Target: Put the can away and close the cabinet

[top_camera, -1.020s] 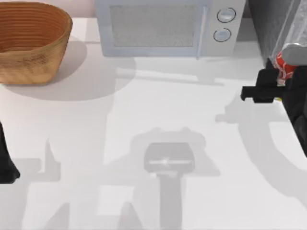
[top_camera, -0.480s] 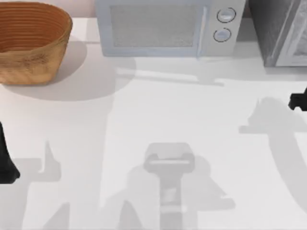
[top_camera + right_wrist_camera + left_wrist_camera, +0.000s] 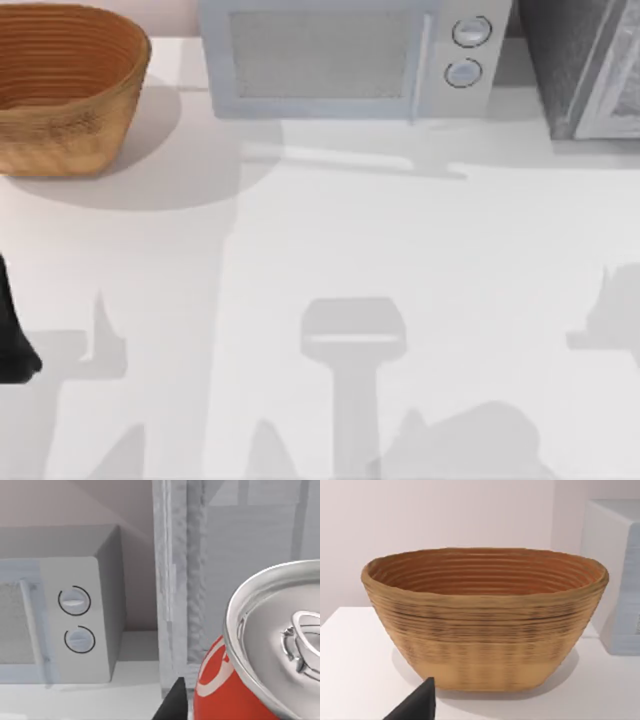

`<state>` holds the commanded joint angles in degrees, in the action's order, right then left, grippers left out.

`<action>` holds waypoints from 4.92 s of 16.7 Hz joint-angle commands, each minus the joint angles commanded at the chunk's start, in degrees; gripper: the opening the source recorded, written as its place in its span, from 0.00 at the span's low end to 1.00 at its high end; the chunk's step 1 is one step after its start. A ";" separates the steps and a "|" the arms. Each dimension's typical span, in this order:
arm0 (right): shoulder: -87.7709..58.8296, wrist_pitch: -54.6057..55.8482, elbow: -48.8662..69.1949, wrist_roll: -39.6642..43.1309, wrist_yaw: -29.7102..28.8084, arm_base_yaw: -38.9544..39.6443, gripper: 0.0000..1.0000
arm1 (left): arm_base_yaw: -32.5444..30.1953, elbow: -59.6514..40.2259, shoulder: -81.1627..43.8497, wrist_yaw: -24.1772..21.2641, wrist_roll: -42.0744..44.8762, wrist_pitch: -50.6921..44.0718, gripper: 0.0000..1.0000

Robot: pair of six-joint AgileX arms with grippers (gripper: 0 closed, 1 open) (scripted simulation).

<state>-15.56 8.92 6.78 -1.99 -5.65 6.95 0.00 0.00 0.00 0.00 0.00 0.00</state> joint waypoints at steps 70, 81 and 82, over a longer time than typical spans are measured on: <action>-104.27 -47.96 152.04 0.94 -1.36 -1.37 0.15 | 0.00 0.00 0.00 0.00 0.00 0.00 1.00; -104.27 -47.96 152.04 0.94 -1.36 -1.37 0.98 | 0.00 0.00 0.00 0.00 0.00 0.00 1.00; -104.27 -47.96 152.04 0.94 -1.36 -1.37 1.00 | 0.00 0.00 0.00 0.00 0.00 0.00 1.00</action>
<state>-119.83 -39.04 158.82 -1.04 -7.01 5.57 0.00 0.00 0.00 0.00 0.00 0.00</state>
